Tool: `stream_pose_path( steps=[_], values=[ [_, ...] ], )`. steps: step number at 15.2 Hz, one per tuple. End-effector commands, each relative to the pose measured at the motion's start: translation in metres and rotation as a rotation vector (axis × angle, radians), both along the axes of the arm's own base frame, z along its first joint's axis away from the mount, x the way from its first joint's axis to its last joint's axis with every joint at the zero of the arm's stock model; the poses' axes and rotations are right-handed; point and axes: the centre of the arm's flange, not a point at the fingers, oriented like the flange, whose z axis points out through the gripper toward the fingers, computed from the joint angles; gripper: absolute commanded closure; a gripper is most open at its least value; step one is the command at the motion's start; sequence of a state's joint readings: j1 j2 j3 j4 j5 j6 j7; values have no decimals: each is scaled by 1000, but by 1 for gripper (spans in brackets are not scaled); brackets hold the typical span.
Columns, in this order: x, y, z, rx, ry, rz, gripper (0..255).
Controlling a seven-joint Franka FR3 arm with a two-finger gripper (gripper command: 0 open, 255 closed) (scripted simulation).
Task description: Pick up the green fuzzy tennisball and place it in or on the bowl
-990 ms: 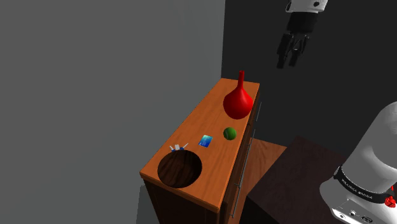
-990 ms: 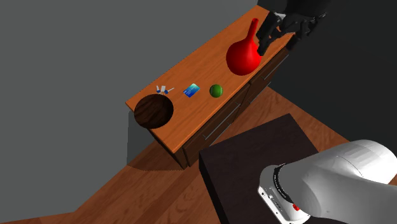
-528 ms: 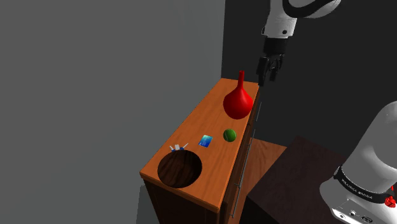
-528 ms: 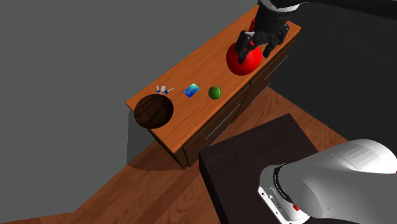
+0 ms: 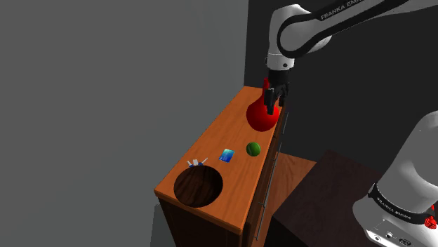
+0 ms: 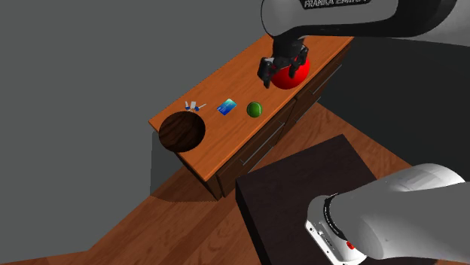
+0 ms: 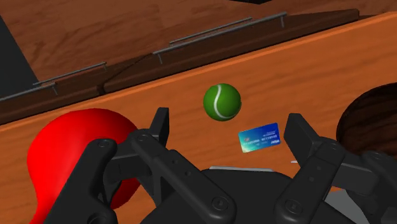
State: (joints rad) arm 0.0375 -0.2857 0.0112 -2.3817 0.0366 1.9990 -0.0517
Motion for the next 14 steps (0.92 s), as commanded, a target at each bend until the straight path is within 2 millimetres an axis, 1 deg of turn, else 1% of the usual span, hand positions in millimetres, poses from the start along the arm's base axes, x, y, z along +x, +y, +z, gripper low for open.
stream_pose_path(
  steps=[1,8,14],
  values=[
    [15,8,-24,-14,13,21,0],
    [62,29,-108,-60,63,92,0],
    [97,47,-182,-100,105,154,0]
  ],
)
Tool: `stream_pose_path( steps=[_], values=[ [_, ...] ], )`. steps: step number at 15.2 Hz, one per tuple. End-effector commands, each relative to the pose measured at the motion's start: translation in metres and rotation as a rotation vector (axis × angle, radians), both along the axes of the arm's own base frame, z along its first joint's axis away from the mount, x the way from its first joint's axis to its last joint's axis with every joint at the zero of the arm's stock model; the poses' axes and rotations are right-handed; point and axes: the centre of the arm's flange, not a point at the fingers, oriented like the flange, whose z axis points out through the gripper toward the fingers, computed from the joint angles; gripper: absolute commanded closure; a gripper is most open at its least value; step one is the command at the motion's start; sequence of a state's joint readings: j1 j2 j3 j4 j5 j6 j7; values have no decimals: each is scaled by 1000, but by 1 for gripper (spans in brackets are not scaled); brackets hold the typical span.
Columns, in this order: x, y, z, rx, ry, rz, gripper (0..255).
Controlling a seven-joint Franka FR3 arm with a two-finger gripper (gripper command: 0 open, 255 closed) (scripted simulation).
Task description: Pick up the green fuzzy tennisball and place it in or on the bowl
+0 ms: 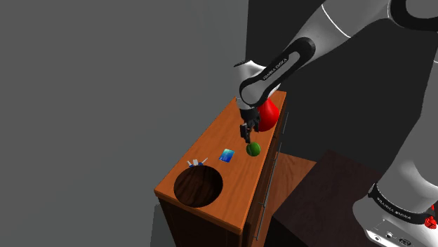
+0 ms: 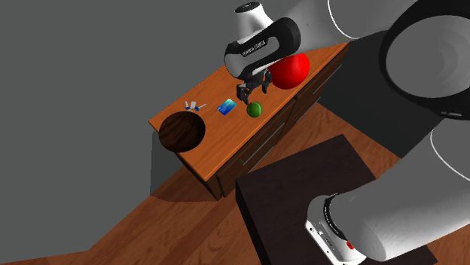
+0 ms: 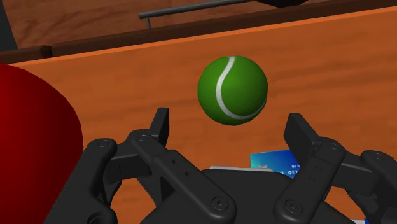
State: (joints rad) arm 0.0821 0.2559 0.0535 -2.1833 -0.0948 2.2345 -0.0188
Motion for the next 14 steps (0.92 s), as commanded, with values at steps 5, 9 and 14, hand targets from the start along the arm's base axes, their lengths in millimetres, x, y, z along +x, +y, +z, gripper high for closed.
stream_pose_path(
  steps=[5,9,14],
  values=[
    [5,0,-40,-10,10,15,0],
    [1,-1,-59,-10,10,15,0],
    [1,-1,-59,-10,10,15,0]
  ],
)
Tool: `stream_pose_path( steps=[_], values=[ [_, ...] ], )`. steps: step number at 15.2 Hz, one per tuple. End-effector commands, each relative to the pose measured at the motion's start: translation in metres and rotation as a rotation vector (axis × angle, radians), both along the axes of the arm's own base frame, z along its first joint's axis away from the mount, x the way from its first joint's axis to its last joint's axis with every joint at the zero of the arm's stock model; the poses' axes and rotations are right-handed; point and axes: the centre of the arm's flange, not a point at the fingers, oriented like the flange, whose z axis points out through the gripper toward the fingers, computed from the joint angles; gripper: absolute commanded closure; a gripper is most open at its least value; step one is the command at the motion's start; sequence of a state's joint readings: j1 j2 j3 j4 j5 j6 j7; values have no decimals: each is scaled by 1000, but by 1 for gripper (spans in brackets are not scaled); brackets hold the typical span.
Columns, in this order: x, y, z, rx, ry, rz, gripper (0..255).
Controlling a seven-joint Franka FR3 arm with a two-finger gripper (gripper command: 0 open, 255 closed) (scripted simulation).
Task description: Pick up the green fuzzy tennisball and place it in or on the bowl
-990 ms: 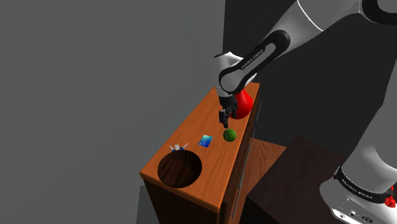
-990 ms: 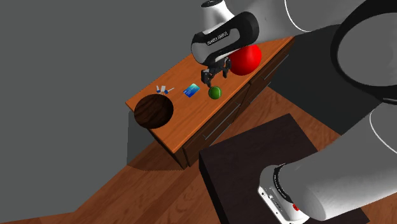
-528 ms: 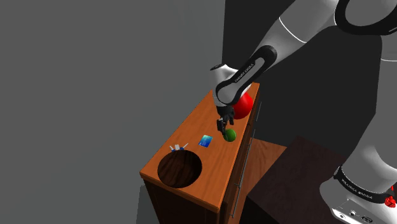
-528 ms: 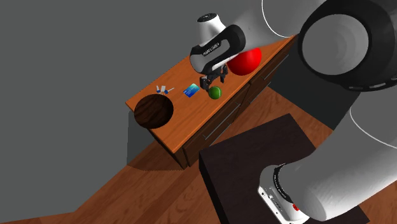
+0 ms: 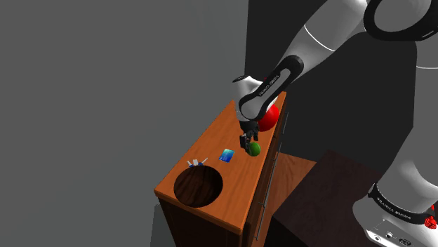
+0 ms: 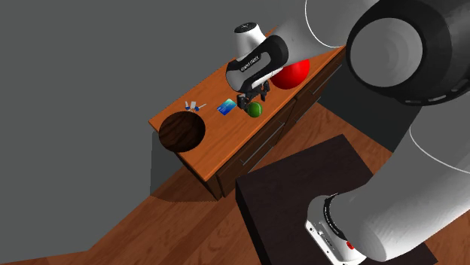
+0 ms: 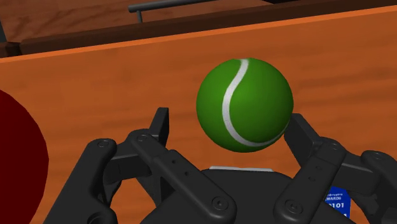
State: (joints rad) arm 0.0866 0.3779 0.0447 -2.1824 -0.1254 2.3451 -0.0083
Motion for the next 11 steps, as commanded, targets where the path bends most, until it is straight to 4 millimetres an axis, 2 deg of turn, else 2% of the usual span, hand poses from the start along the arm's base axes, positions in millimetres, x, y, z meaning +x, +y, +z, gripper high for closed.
stream_pose_path(
  steps=[1,2,3,11],
  values=[
    [0,-1,-1,-1,1,-1,0],
    [0,-1,-1,-1,1,-1,0],
    [0,-1,-1,-1,1,-1,255],
    [0,-1,0,-1,1,-1,255]
  ],
)
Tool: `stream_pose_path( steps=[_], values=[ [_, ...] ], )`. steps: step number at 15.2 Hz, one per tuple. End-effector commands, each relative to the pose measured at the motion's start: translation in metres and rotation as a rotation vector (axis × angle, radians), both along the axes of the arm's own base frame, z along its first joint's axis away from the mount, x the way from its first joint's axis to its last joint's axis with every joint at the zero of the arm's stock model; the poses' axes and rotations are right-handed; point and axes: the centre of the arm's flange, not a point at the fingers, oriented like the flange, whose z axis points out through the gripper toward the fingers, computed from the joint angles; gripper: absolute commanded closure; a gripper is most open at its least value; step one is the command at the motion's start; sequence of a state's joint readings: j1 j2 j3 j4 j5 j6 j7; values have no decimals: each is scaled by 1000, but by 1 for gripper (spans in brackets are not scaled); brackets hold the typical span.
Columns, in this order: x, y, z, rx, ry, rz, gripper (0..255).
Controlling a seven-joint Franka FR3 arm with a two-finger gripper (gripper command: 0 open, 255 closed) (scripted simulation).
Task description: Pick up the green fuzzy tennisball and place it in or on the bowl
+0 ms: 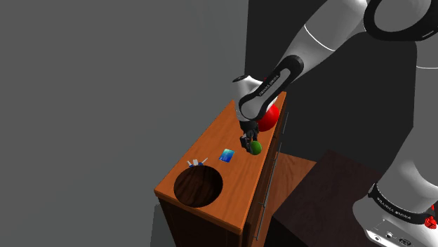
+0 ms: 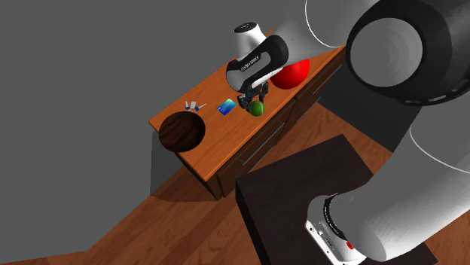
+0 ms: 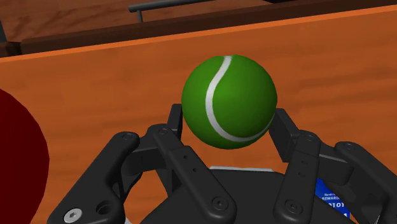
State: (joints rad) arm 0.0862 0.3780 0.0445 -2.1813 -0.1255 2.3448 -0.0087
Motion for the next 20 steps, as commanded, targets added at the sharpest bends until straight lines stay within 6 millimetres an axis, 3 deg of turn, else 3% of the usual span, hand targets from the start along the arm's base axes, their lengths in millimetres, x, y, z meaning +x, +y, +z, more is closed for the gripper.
stream_pose_path(
  steps=[1,20],
  values=[
    [-1,0,-1,-1,2,-1,255],
    [-1,0,99,-1,2,-1,255]
  ],
)
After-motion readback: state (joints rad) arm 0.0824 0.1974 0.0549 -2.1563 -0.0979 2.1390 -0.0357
